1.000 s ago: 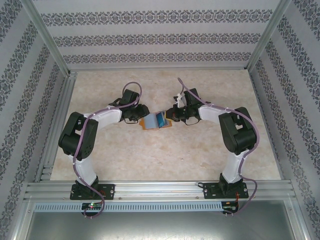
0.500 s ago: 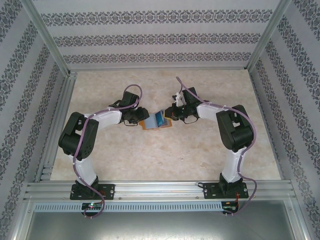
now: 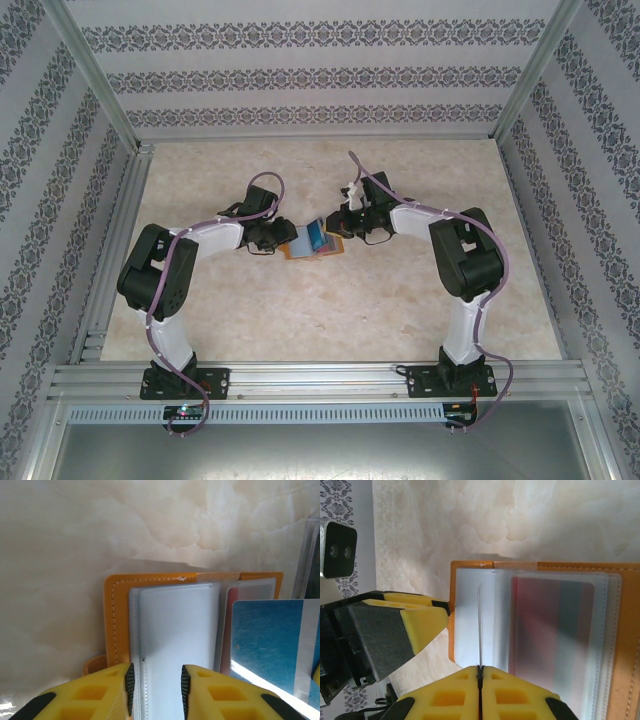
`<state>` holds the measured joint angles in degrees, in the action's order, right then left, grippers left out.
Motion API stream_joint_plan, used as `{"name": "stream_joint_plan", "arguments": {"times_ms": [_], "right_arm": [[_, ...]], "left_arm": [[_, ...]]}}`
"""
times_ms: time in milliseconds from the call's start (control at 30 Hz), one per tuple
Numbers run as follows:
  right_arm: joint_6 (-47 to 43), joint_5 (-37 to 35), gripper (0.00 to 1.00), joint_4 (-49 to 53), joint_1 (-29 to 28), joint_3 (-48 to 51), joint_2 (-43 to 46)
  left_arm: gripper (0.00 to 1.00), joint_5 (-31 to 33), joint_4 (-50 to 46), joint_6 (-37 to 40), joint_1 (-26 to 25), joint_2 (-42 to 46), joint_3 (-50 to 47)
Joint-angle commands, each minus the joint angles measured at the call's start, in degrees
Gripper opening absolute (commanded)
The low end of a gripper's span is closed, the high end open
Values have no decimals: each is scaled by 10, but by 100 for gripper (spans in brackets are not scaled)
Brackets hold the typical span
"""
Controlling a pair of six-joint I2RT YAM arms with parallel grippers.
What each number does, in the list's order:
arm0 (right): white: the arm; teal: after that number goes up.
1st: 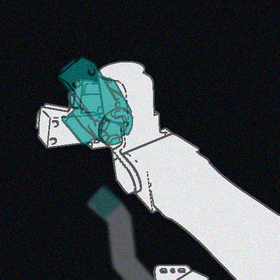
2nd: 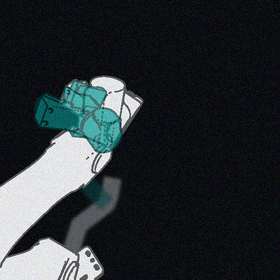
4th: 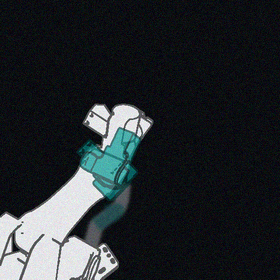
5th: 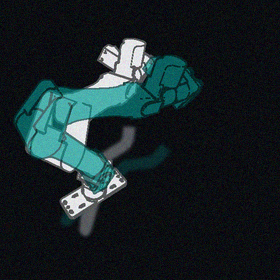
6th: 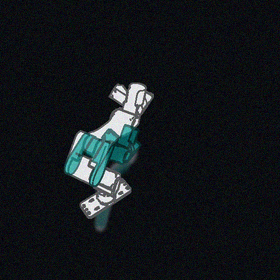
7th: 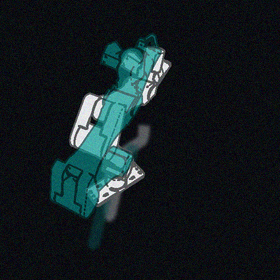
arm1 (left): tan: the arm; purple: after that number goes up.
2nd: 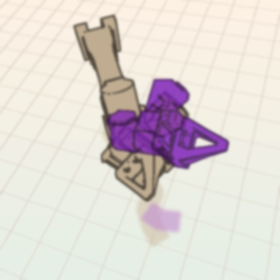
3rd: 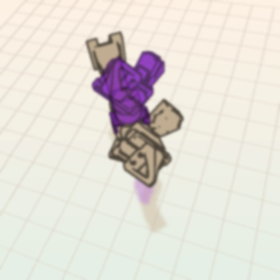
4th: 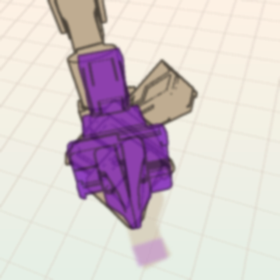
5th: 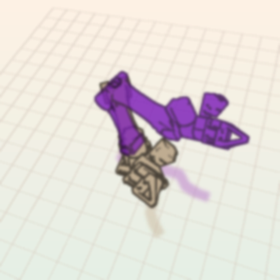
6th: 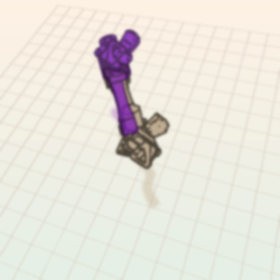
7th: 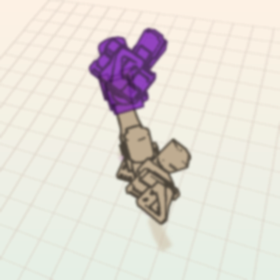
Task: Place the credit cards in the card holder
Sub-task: Insert the credit card into the card slot.
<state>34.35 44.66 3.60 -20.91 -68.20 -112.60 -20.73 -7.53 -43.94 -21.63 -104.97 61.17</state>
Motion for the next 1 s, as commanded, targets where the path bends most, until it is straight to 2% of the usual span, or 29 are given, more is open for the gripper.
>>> {"name": "stream_joint_plan", "arguments": {"times_ms": [0,967], "right_arm": [[-10,11,10,3,-5,-17,-17],[8,7,11,-1,-18,-31,-55]], "left_arm": [[32,0,-6,2,6,-3,-7],[30,-7,12,-9,3,-14,-14]]}}
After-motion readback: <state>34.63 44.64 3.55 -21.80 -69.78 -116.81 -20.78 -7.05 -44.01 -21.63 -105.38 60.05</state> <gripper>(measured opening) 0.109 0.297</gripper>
